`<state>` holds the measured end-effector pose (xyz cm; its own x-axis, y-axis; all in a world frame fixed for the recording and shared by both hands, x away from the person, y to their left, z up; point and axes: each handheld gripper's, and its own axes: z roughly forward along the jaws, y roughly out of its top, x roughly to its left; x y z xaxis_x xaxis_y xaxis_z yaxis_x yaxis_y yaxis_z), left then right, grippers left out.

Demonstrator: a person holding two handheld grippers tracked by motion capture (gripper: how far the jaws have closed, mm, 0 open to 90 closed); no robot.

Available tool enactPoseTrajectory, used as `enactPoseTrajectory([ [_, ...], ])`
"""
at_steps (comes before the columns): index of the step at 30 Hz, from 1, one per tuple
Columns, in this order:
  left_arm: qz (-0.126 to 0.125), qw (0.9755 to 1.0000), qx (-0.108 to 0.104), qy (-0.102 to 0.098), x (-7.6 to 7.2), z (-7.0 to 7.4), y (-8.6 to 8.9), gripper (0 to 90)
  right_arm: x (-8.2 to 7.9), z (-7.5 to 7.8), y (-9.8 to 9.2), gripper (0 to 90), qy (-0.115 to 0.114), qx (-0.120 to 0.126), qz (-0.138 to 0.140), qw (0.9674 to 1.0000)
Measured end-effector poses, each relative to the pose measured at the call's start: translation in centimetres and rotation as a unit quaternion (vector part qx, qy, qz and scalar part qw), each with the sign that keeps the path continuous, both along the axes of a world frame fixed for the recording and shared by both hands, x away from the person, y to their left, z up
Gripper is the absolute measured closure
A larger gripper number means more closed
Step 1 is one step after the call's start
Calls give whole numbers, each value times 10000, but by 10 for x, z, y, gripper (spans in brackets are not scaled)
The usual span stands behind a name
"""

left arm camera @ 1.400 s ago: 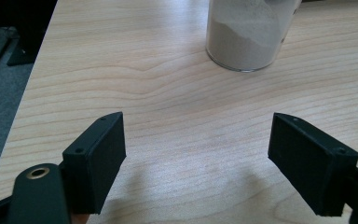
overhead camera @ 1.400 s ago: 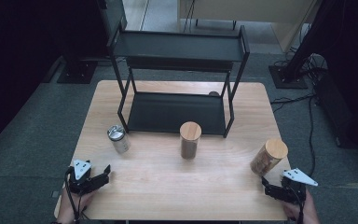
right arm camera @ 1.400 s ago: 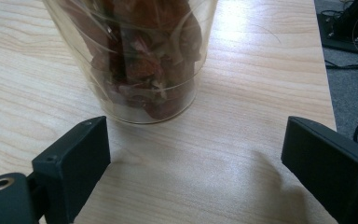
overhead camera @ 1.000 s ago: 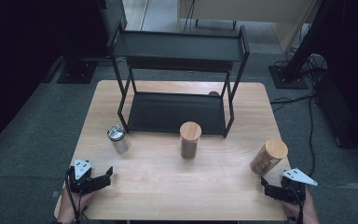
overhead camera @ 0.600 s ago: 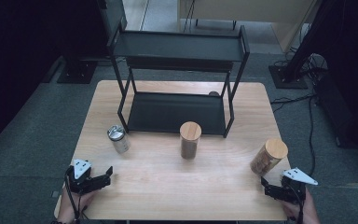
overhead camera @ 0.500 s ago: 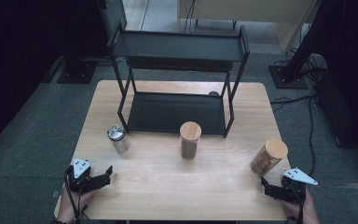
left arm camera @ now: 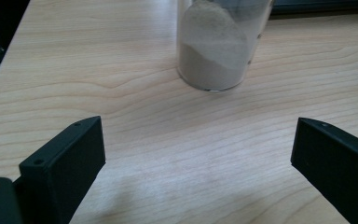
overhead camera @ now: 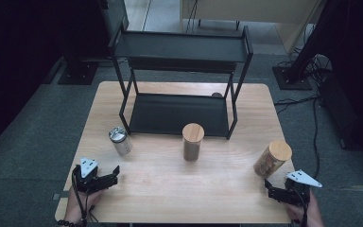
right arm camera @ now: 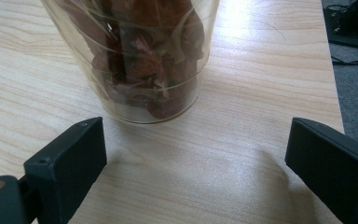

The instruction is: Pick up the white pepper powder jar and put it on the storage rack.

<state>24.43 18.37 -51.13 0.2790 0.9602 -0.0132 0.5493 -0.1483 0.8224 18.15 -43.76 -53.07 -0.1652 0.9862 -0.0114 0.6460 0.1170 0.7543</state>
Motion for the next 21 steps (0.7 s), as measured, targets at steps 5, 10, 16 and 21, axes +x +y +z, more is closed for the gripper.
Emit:
enactPoseTrajectory([
  [5, -18, 9999, -89, 52, 4, 2, -2, 32, 0, 0, 0, 52, -13, -17, 1, 10000],
  [10, -9, 9998, -173, 44, 10, 3, -6, 33, -1, 0, 1, 52, -26, -16, -12, 10000],
  [16, -43, 9998, -176, 17, 16, 5, -13, 33, -1, 0, 1, 52, -24, -24, 12, 10000],
  [21, -79, 9998, -167, 11, 24, 7, -17, 33, -2, 0, 1, 53, -34, -8, 16, 10000],
])
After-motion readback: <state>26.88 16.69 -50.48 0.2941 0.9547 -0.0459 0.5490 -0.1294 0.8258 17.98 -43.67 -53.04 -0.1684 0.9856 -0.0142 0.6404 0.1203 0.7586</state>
